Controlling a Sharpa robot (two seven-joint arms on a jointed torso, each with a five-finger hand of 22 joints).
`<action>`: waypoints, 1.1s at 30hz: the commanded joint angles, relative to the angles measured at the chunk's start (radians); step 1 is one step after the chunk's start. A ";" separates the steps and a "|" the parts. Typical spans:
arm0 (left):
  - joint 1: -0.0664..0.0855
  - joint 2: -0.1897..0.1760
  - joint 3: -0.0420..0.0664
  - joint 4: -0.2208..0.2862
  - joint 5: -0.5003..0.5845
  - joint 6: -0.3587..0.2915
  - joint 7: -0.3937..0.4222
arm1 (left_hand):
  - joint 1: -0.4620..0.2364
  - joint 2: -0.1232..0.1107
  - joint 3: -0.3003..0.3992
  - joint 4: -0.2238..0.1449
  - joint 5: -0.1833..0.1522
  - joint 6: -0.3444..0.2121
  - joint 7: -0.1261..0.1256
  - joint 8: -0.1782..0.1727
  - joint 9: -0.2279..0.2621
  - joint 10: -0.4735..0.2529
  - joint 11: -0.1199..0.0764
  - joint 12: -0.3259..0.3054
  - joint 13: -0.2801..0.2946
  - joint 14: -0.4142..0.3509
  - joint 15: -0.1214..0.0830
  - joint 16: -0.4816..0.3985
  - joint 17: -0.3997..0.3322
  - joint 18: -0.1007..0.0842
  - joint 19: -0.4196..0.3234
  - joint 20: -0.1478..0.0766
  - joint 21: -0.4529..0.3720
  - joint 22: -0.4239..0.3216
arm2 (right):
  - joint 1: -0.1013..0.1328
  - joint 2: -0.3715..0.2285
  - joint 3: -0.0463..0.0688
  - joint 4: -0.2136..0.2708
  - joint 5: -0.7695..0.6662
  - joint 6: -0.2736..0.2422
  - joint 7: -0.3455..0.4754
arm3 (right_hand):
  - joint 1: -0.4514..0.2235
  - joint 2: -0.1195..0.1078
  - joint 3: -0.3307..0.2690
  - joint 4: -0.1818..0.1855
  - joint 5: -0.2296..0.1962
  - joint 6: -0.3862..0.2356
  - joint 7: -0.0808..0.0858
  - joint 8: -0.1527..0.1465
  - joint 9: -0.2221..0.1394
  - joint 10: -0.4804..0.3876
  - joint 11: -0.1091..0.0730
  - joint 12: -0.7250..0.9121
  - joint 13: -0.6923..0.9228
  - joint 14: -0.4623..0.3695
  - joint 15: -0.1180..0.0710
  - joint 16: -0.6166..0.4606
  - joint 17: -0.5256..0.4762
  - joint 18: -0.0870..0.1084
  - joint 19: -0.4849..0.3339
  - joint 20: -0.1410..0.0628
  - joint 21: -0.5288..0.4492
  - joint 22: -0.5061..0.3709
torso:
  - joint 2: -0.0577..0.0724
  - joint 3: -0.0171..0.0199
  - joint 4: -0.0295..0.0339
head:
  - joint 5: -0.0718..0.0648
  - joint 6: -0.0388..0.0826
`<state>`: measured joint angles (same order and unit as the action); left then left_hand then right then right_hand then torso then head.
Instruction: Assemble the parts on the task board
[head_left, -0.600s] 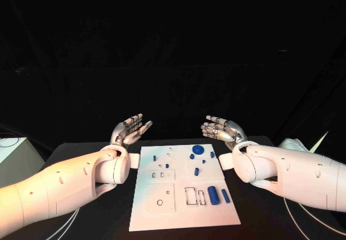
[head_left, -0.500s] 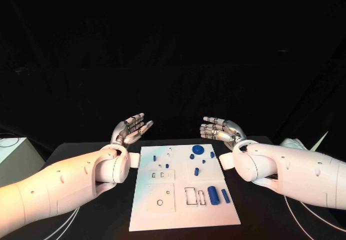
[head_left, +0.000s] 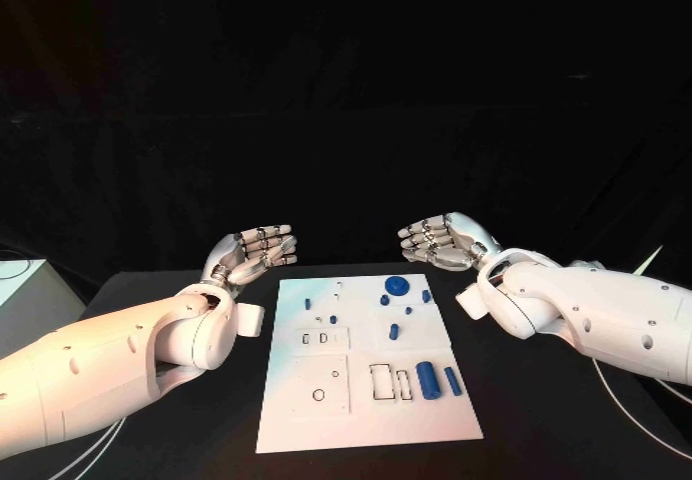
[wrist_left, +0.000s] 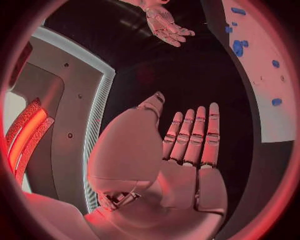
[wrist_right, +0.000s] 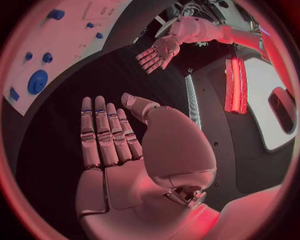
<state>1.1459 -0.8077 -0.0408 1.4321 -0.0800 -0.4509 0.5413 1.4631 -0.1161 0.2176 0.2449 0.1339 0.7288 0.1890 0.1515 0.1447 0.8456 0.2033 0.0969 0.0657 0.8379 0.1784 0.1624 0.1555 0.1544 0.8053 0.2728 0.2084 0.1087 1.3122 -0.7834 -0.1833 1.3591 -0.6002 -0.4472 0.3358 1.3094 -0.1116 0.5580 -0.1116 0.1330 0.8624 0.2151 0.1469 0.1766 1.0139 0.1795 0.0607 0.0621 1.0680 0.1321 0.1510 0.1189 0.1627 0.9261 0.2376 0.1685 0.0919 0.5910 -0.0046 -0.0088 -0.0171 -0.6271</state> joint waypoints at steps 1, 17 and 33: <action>0.007 -0.024 0.003 0.037 -0.048 0.058 -0.010 | -0.004 -0.016 0.031 -0.019 -0.004 0.114 0.039 0.031 0.016 0.168 -0.027 0.021 0.010 0.168 -0.047 0.092 0.085 0.029 0.146 -0.038 0.110 0.046 | 0.019 -0.004 0.003 0.001 -0.288 0.003 -0.061 | 0.025 -0.018 -0.028 -0.004 0.005 0.110 -0.014 0.028 0.011 0.145 -0.042 0.004 0.003 0.176 -0.061 0.067 0.061 0.017 0.131 -0.066 0.125 0.062 | 0.033 0.0010 0.0065 | -0.005 0.011; 0.034 -0.117 0.009 0.191 -0.090 0.129 -0.066 | -0.029 -0.041 0.069 -0.072 -0.004 0.118 0.024 0.016 0.010 0.183 -0.046 -0.026 0.007 0.171 -0.090 0.538 0.420 0.025 0.144 -0.095 0.568 0.339 | 0.070 -0.001 0.006 0.016 -0.772 0.150 -0.321 | -0.024 -0.109 0.018 0.039 0.061 0.161 -0.060 0.000 0.058 0.235 -0.099 0.002 0.042 0.441 -0.145 0.934 0.834 -0.056 0.460 -0.153 0.932 0.834 | 0.106 -0.0048 0.0258 | -0.027 0.018; 0.037 -0.159 0.031 0.272 -0.115 0.168 -0.094 | -0.046 -0.048 0.081 -0.084 -0.004 0.121 0.022 0.016 0.014 0.127 -0.039 -0.031 0.002 0.117 -0.082 0.648 0.454 0.027 0.047 -0.081 0.722 0.448 | 0.067 0.052 0.005 -0.020 -0.953 0.142 -0.466 | -0.045 -0.143 0.030 0.070 0.065 0.124 -0.071 -0.001 0.107 0.160 -0.098 0.004 0.086 0.448 -0.137 1.200 1.094 -0.124 0.580 -0.145 1.270 1.281 | 0.148 -0.0105 0.0430 | -0.041 0.012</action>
<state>1.1808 -0.9665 -0.0115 1.6973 -0.1802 -0.3189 0.4546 1.4269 -0.1602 0.2969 0.1656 0.1339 0.8510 0.2124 0.1678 0.1578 0.9787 0.1640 0.0695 0.0689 0.9628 0.0987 0.8043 0.6093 0.1697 0.8593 0.1912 0.9261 0.5556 1.3807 -0.7347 -0.1781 1.3418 -1.4916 -0.3067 -0.0683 1.2531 -0.2530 0.5812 -0.0408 0.1938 0.9913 0.1447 0.1467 0.2830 1.1822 0.0805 0.0606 0.1469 1.4632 -0.0002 1.3468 1.2071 0.0455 1.4612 0.0914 1.4377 1.3082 0.7304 -0.0139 0.0297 -0.0574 -0.6106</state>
